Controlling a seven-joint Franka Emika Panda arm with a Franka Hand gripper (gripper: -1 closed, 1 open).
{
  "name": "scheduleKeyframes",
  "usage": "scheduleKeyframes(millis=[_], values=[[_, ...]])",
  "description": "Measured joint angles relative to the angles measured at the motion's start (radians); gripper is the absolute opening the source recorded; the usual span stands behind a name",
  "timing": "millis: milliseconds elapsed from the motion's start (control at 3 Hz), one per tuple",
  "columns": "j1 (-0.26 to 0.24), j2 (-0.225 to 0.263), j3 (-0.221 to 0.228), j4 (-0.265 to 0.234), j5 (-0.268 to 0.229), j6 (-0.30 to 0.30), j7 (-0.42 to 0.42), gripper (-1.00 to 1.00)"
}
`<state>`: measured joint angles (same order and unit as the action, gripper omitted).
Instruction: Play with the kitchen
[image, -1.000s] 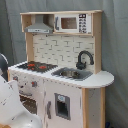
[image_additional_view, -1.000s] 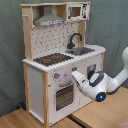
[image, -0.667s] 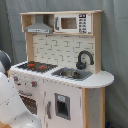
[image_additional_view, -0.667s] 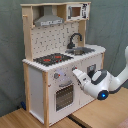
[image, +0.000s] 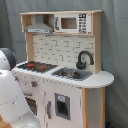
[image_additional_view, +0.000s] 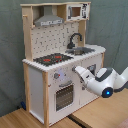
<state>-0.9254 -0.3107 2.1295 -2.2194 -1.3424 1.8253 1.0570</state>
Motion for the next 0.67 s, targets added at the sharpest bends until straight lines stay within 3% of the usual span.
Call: scheduleKeyframes(millis=[667], values=[[0.054,0.089,0.002,-0.002,0.005,-0.121,-0.154,1.0]])
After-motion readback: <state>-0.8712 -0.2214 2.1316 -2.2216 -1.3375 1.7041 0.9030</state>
